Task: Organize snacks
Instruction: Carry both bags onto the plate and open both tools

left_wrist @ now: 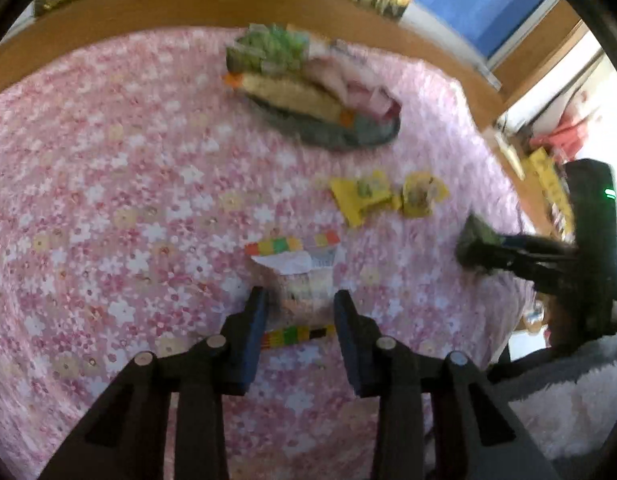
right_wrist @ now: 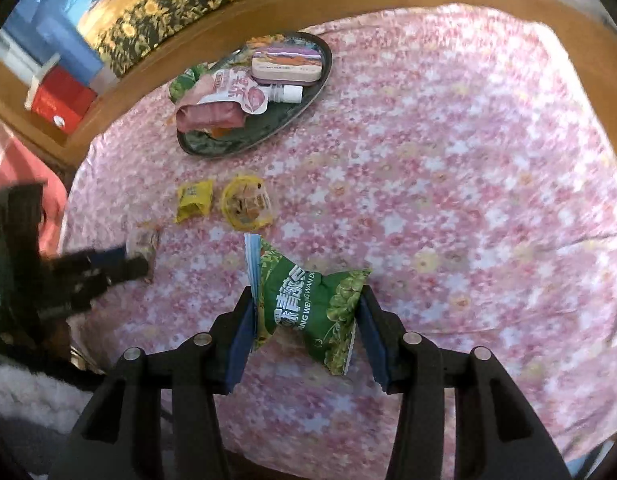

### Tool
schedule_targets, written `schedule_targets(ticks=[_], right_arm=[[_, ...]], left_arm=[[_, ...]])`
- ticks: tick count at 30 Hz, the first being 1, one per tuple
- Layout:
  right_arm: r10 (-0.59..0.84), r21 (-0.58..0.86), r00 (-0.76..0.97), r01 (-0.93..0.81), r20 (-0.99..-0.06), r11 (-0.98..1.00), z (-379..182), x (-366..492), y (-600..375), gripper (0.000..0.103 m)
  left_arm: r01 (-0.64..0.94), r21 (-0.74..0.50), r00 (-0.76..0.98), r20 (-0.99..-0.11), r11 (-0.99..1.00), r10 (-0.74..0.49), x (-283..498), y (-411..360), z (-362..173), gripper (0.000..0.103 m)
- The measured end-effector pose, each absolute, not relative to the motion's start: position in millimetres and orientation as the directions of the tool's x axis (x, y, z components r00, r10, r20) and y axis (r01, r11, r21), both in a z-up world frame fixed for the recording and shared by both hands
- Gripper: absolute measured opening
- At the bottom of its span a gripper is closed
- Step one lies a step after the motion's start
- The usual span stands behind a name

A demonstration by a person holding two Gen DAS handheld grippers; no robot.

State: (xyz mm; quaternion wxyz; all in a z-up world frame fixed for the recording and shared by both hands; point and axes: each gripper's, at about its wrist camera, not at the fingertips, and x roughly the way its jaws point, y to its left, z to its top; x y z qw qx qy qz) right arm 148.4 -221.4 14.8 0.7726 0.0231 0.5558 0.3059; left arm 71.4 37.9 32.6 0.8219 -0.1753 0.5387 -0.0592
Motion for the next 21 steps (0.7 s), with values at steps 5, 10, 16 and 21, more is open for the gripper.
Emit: schedule_targets(ticks=[5,10,16,21], right_arm=[[0.558,0.417,0.282,-0.430,-0.780,0.801,48,171,-215,0.050],[0.568,0.358,0.350,-0.510,-0.744,0.783,86,203,-183,0.050],[0.548,0.274,0.371,-0.581,-0.749,0.767,94,246,-140,0.050],[0.524,0.227,0.362,-0.612,-0.771,0.757,82,272,-109,0.050]], left_arm=[[-0.110,-0.315,0.468,-0.853,0.943,-0.231,77,48,52,0.035],[-0.069,-0.344,0.520,-0.813,0.936,-0.261,110,49,73,0.035],[-0.097,-0.348,0.483,-0.836,0.933,-0.261,147,54,52,0.036],[-0.111,-0.374,0.480,-0.831,0.921,-0.280,161,58,45,0.035]])
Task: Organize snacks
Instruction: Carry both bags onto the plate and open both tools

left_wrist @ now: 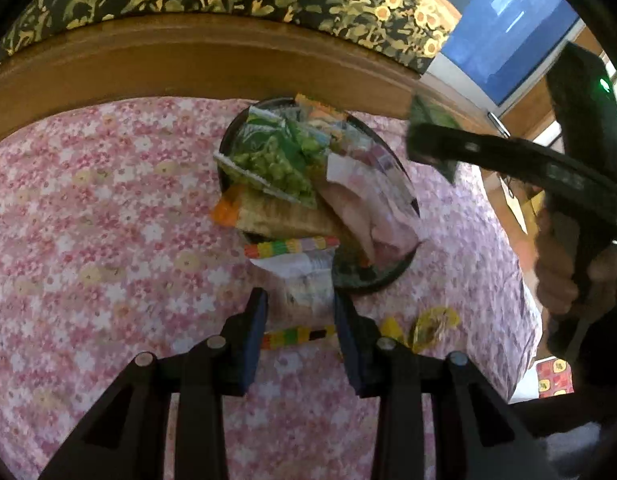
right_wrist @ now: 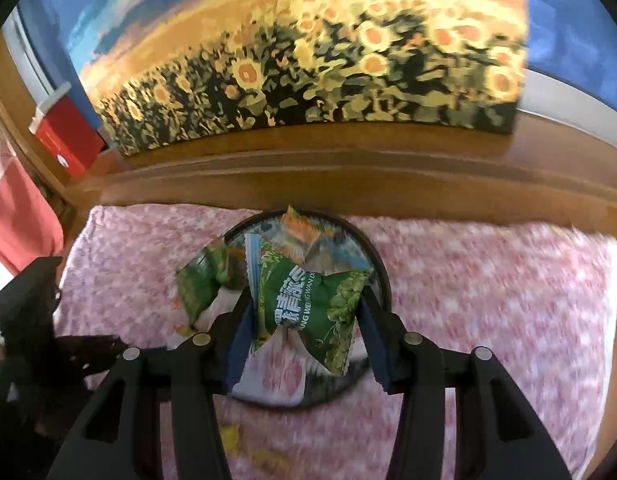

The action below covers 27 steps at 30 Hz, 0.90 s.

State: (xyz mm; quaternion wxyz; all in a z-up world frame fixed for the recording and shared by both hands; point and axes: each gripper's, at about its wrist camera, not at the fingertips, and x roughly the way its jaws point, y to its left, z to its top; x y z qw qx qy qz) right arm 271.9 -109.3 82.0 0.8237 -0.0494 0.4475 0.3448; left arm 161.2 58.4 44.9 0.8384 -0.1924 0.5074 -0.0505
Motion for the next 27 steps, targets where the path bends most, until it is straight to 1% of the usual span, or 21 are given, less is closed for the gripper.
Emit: schedule_targets(ticks=[4,6,8,10,12,14,16,20,23,25,26,27], right_arm=[[0.507,0.177,0.366,-0.649,-0.780,0.740,72,286,-87,0.051],[0.501,0.162,0.365,-0.660,-0.784,0.734,67,291,-80,0.051],[0.497,0.151,0.367,-0.666,-0.786,0.731,61,296,-72,0.059],[0.508,0.157,0.372,-0.667,-0.777,0.728,58,300,-71,0.060],[0.531,0.186,0.352,-0.674,-0.771,0.715,57,303,-70,0.063],[0.555,0.211,0.325,-0.688,-0.765,0.694,57,303,-68,0.077],[0.565,0.199,0.339,-0.700,-0.752,0.686,62,298,-69,0.082],[0.567,0.191,0.368,-0.691,-0.737,0.697,73,290,-80,0.082],[0.574,0.201,0.392,-0.673,-0.719,0.712,81,279,-97,0.083],[0.569,0.199,0.408,-0.661,-0.714,0.724,85,273,-108,0.083],[0.564,0.198,0.418,-0.651,-0.712,0.733,87,267,-116,0.083],[0.559,0.199,0.424,-0.642,-0.712,0.741,88,263,-123,0.083]], left_arm=[[-0.128,-0.363,0.514,-0.820,0.923,-0.251,170,56,47,0.036],[-0.141,-0.362,0.521,-0.819,0.921,-0.242,175,54,46,0.038],[-0.168,-0.341,0.529,-0.823,0.925,-0.207,184,52,45,0.039],[-0.205,-0.347,0.520,-0.831,0.915,-0.198,192,54,39,0.042],[-0.239,-0.355,0.486,-0.850,0.904,-0.206,200,56,34,0.044],[-0.238,-0.358,0.488,-0.848,0.903,-0.207,203,54,34,0.049],[-0.230,-0.341,0.494,-0.848,0.911,-0.192,202,50,38,0.063],[-0.221,-0.281,0.511,-0.849,0.934,-0.135,194,44,50,0.068],[-0.215,-0.270,0.536,-0.836,0.939,-0.117,185,43,61,0.072],[-0.210,-0.290,0.532,-0.835,0.934,-0.140,180,46,62,0.072],[-0.215,-0.308,0.525,-0.836,0.927,-0.156,178,49,59,0.071],[-0.229,-0.325,0.517,-0.839,0.918,-0.168,175,52,56,0.067]])
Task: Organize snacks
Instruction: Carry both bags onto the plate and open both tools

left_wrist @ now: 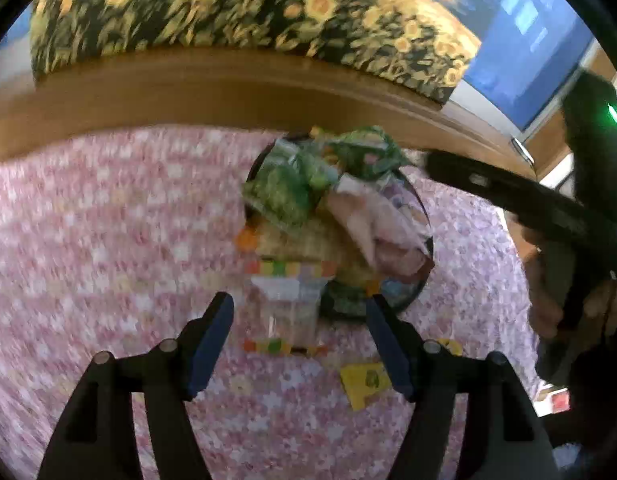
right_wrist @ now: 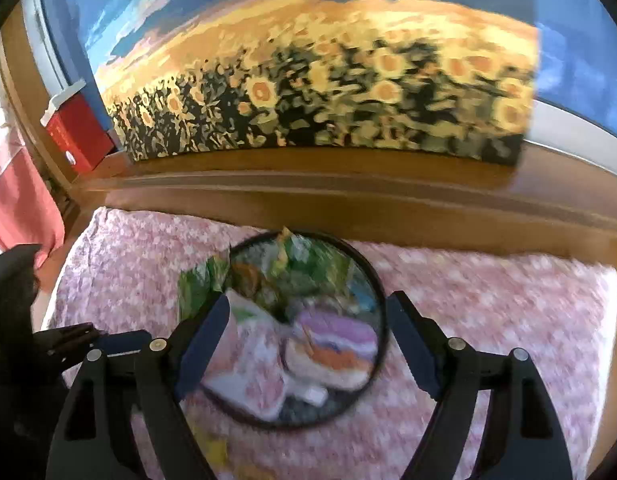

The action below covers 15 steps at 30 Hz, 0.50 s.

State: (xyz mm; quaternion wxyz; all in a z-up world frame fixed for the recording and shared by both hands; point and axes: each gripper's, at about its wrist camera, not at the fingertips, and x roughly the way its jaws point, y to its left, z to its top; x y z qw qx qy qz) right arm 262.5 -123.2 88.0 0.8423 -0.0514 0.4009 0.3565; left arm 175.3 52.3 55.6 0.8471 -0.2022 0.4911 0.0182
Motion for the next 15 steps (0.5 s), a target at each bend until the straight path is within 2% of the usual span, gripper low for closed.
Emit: schedule_targets(ticks=[2,3,6,8,15], right_arm=[[0.549,0.200,0.432,-0.626,-0.715,0.753,89,256,-136,0.083],[0.541,0.197,0.437,-0.617,-0.719,0.761,89,251,-143,0.083],[0.505,0.192,0.449,-0.577,-0.737,0.794,83,240,-165,0.083],[0.483,0.197,0.450,-0.545,-0.751,0.815,77,234,-181,0.083],[0.455,0.246,0.415,-0.465,-0.788,0.850,54,221,-208,0.083]], left_arm=[[-0.264,-0.365,0.487,-0.849,0.893,-0.203,175,58,44,0.038],[-0.279,-0.377,0.467,-0.857,0.883,-0.218,177,60,37,0.035],[-0.289,-0.408,0.474,-0.847,0.866,-0.241,177,64,31,0.034],[-0.292,-0.442,0.497,-0.828,0.848,-0.260,174,67,35,0.030],[-0.282,-0.574,0.535,-0.759,0.769,-0.370,179,70,38,0.030]])
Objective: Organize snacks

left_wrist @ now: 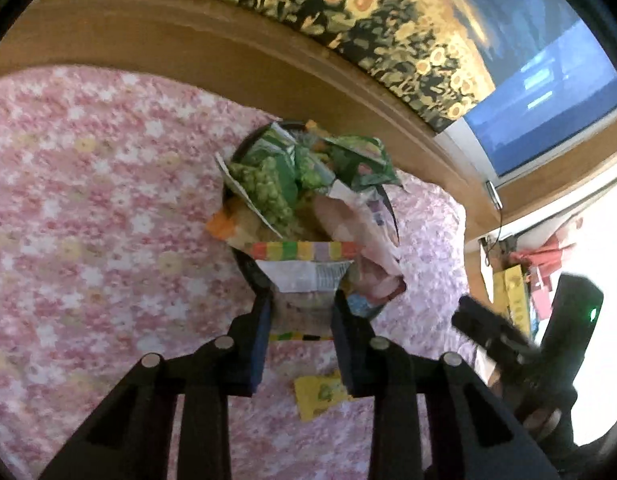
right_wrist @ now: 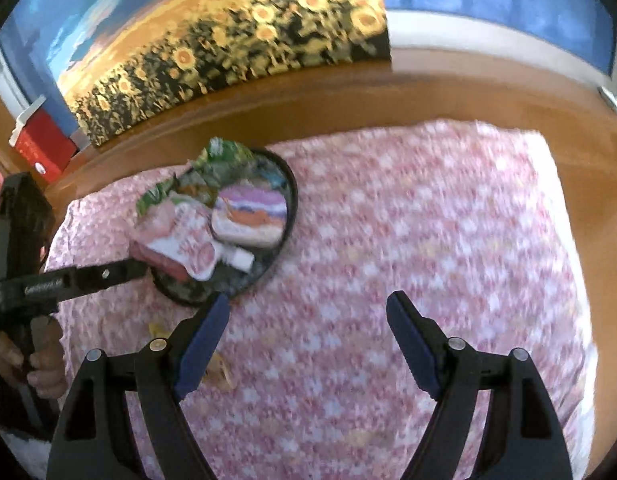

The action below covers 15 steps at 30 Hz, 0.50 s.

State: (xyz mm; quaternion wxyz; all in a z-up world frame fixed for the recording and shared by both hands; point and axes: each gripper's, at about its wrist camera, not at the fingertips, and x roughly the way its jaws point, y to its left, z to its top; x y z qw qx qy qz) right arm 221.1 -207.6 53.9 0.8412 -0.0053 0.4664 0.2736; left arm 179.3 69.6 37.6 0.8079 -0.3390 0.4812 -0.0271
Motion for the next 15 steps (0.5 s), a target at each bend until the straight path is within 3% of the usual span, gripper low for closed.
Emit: schedule_targets(ticks=[6,9,12,13,14,15], right_arm=[[0.458,0.236,0.398,-0.493,-0.795,0.837,55,208,-200,0.083],[0.460,0.231,0.388,-0.508,-0.799,0.830,58,207,-193,0.083],[0.463,0.223,0.385,-0.524,-0.798,0.822,60,204,-188,0.083],[0.465,0.223,0.383,-0.530,-0.798,0.818,60,203,-187,0.083],[0.467,0.223,0.378,-0.535,-0.799,0.815,60,202,-185,0.083],[0.469,0.223,0.374,-0.540,-0.800,0.812,60,201,-184,0.083]], left_arm=[[-0.309,-0.609,0.576,-0.731,0.731,-0.366,190,69,33,0.032],[-0.329,-0.611,0.563,-0.739,0.720,-0.369,195,70,31,0.041],[-0.311,-0.606,0.554,-0.742,0.732,-0.378,191,65,42,0.065],[-0.312,-0.571,0.550,-0.760,0.759,-0.345,191,60,47,0.088],[-0.322,-0.530,0.542,-0.782,0.784,-0.306,188,58,51,0.095],[-0.324,-0.513,0.542,-0.789,0.795,-0.289,185,57,54,0.095]])
